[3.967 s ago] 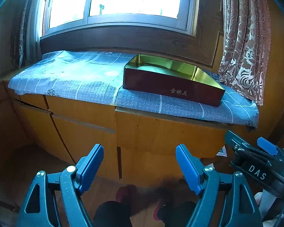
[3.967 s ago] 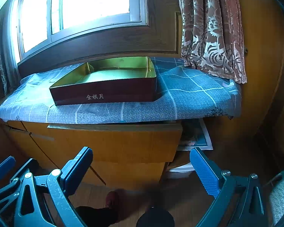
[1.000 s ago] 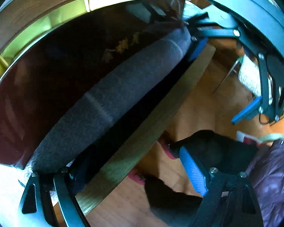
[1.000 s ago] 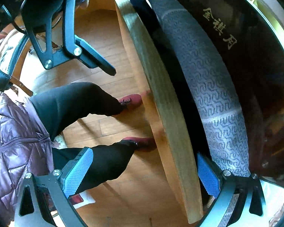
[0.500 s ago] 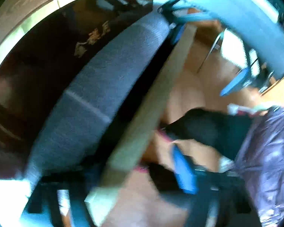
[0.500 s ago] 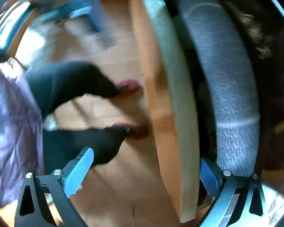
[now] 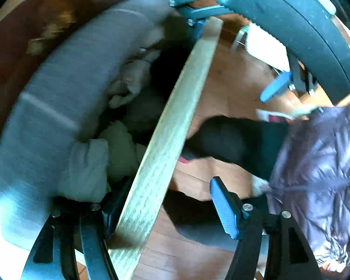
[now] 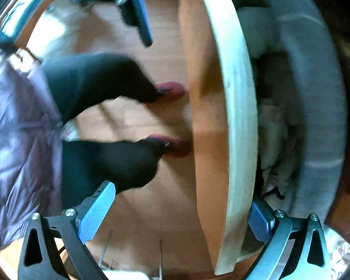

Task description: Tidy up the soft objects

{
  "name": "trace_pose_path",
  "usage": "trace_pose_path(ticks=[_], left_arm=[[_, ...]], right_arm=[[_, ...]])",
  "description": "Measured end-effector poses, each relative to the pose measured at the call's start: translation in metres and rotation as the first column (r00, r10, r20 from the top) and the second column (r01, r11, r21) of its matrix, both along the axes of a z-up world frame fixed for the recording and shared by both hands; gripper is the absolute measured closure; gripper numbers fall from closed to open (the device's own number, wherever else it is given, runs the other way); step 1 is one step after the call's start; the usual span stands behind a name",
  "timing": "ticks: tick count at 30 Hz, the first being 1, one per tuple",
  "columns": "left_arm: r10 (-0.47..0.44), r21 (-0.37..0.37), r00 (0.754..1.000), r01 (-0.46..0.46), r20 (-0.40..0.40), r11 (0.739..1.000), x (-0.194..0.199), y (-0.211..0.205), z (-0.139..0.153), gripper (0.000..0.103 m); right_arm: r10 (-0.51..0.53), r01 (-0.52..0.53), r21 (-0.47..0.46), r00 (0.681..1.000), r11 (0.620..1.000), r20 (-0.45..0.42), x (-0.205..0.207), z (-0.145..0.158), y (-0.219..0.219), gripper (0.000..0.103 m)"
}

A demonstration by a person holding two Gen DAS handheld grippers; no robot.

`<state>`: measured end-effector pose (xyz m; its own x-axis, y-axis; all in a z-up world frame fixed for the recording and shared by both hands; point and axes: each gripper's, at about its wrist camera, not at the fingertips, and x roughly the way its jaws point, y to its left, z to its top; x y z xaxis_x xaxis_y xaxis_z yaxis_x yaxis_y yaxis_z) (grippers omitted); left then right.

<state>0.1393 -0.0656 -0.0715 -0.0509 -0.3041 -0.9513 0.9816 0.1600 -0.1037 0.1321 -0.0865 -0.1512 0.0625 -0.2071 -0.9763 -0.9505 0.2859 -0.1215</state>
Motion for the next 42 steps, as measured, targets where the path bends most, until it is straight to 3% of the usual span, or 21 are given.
trace_pose_path(ticks=[4,9,13,14,16,18,21,23,24,27,29,31,32,36,40,42], left_arm=[[0.019,-0.020,0.999,-0.018,0.042,1.000,-0.031,0.001,-0.003,0.035],[0.050,-0.049,0.999,-0.050,-0.005,0.998,-0.033,0.009,0.006,0.031],[-0.015,-0.030,0.998,0.013,-0.065,0.999,-0.067,0.019,0.004,0.031],[-0.010,-0.034,1.000,0.009,-0.021,0.999,-0.080,0.020,0.002,0.031],[0.036,-0.057,0.999,-0.035,0.017,0.998,-0.082,0.020,0.003,0.031],[0.096,-0.089,0.995,-0.099,-0.035,0.991,-0.074,0.022,0.005,0.031],[0.088,-0.092,0.996,-0.089,-0.015,0.992,-0.073,0.021,0.005,0.032],[0.117,-0.082,0.993,-0.119,-0.034,0.989,-0.066,0.013,-0.001,0.061],[0.129,-0.083,0.990,-0.133,-0.052,0.988,-0.067,0.010,-0.007,0.064],[0.117,-0.028,0.993,-0.116,0.010,0.993,-0.056,0.010,-0.015,0.060],[0.085,0.011,0.994,-0.085,0.066,0.996,-0.062,0.004,-0.021,0.062],[0.058,0.036,0.996,-0.061,0.073,0.997,-0.069,-0.003,-0.032,0.060],[0.061,0.025,0.993,-0.064,0.097,0.998,-0.070,-0.003,-0.031,0.061],[0.094,-0.055,0.995,-0.093,0.029,0.994,-0.061,0.005,-0.017,0.061],[0.062,-0.038,0.995,-0.059,0.075,0.998,-0.066,0.004,-0.016,0.061],[0.070,-0.048,0.996,-0.068,0.058,0.997,-0.068,0.001,-0.020,0.060]], right_arm=[[0.027,-0.027,-0.008,1.000,1.000,-0.004,-0.033,-0.005,0.006,0.000],[-0.024,0.024,0.001,1.000,1.000,0.014,-0.054,-0.003,0.009,0.000],[0.021,-0.022,-0.008,0.997,1.000,-0.072,-0.093,-0.008,0.018,0.000],[0.029,-0.029,-0.008,0.995,1.000,-0.091,-0.101,-0.010,0.022,0.000],[0.035,-0.035,-0.029,0.999,0.999,-0.020,-0.115,-0.014,0.023,0.000],[-0.036,0.036,0.003,0.999,0.999,0.004,-0.112,-0.010,0.023,0.000],[-0.013,0.013,-0.020,0.999,1.000,0.032,-0.119,-0.011,0.026,0.000],[0.005,-0.005,-0.022,1.000,1.000,-0.017,-0.115,-0.010,0.028,0.000],[-0.011,0.011,-0.004,0.998,1.000,-0.054,-0.111,-0.007,0.027,0.000],[-0.035,0.041,0.059,0.994,0.997,-0.099,-0.099,-0.005,0.025,0.000],[-0.014,0.018,0.049,0.997,0.999,-0.082,-0.100,-0.013,0.027,0.000],[0.009,-0.006,0.040,0.998,0.999,-0.064,-0.102,-0.019,0.027,0.000],[0.004,-0.002,0.043,0.998,0.999,-0.058,-0.102,-0.020,0.027,0.000],[-0.001,0.001,0.043,1.000,0.999,0.001,-0.107,-0.029,0.025,0.000],[-0.016,0.015,0.021,1.000,1.000,0.023,-0.109,-0.033,0.028,0.000],[-0.040,0.039,0.023,0.999,0.999,0.031,-0.108,-0.031,0.029,0.000]])
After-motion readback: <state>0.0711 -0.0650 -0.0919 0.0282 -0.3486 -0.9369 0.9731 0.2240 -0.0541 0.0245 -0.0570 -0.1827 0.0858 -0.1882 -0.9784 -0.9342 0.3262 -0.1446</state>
